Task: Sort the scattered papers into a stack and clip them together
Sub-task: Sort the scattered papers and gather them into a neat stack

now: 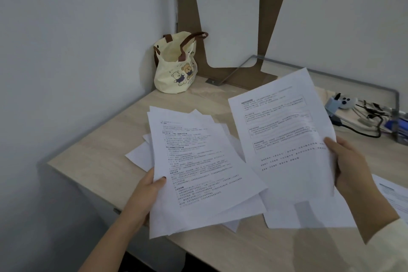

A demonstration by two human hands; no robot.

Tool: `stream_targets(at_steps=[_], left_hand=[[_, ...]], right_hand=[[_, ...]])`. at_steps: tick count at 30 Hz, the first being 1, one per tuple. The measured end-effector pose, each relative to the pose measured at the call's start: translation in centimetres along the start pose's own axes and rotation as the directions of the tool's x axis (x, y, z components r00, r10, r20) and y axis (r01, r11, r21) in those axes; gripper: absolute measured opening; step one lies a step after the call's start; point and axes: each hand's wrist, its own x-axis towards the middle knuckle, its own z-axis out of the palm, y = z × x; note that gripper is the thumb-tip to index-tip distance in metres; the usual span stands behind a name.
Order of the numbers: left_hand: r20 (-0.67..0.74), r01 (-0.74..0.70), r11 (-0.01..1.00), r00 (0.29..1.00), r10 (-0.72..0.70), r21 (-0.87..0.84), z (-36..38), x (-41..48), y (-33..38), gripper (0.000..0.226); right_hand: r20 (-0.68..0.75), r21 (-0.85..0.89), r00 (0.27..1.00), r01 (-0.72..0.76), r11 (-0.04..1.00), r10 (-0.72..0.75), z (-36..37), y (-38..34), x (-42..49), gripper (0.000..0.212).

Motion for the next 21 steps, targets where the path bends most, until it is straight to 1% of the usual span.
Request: stream_targets(at_steps=[3, 6, 7, 8, 10, 11, 13, 15, 17, 18, 20, 21], left_hand=[[0.045, -0.008, 0.997, 0.999, 0.005, 0.078, 0.0, -0.3, 0.2, 0.031], [0.063, -0.017, 0.993, 0.998, 0.010, 0.113, 0.1, -0.7, 0.5, 0.030], [0.073, -0.013, 0.994, 0.997, 0.005, 0.109, 0.1, -0.8, 0.5, 0.030], [0.084, -0.006, 0.996, 0.996, -0.002, 0.092, 0.1, -1.0, 0.5, 0.031], [0.099, 0.014, 0.999, 0.995, -0.019, 0.044, 0.4, -1.1, 0.4, 0.031], [0.102, 0.026, 0.999, 0.994, -0.028, 0.024, 0.5, -1.1, 0.4, 0.031], [0.112, 0.038, 0.999, 0.993, -0.035, -0.025, 0.9, -1.1, 0.4, 0.029], [0.134, 0.058, 0.995, 0.990, -0.047, -0.085, 1.3, -1.2, 0.7, 0.033], [0.125, 0.103, 0.986, 0.988, -0.086, -0.132, 1.5, -1.1, 1.0, 0.044], [0.117, 0.120, 0.981, 0.988, -0.103, -0.150, 1.7, -1.1, 1.2, 0.046], [0.132, 0.129, 0.981, 0.985, -0.110, -0.146, 1.9, -1.1, 1.5, 0.041], [0.145, 0.104, 0.987, 0.986, -0.086, -0.124, 2.0, -1.0, 1.4, 0.037]], right_hand=[[0.074, 0.117, 0.991, -0.119, 0.986, 0.111, -0.3, -0.3, -0.5, 0.016], [0.160, 0.199, 0.970, -0.214, 0.956, 0.183, -0.6, -0.4, -0.7, 0.028], [0.166, 0.202, 0.966, -0.228, 0.953, 0.196, -0.4, -0.2, -0.9, 0.027], [0.149, 0.188, 0.969, -0.224, 0.956, 0.198, 0.0, 0.1, -1.2, 0.021], [0.111, 0.092, 0.977, -0.191, 0.977, 0.181, 1.0, 1.5, -1.7, 0.011], [0.095, 0.001, 0.981, -0.172, 0.985, 0.171, 1.6, 2.5, -1.9, 0.015], [0.101, -0.181, 0.985, -0.123, 0.976, 0.143, 2.7, 4.4, -2.5, 0.033], [0.124, -0.321, 0.988, -0.049, 0.946, 0.093, 3.8, 5.9, -3.3, 0.030], [0.145, -0.444, 0.988, 0.022, 0.896, 0.048, 4.9, 6.8, -4.0, 0.024], [0.163, -0.491, 0.986, 0.052, 0.869, 0.033, 5.5, 7.1, -4.3, 0.023], [0.203, -0.562, 0.979, 0.096, 0.822, 0.024, 6.3, 7.8, -4.6, 0.025], [0.229, -0.591, 0.973, 0.115, 0.798, 0.029, 6.8, 8.1, -4.8, 0.028]])
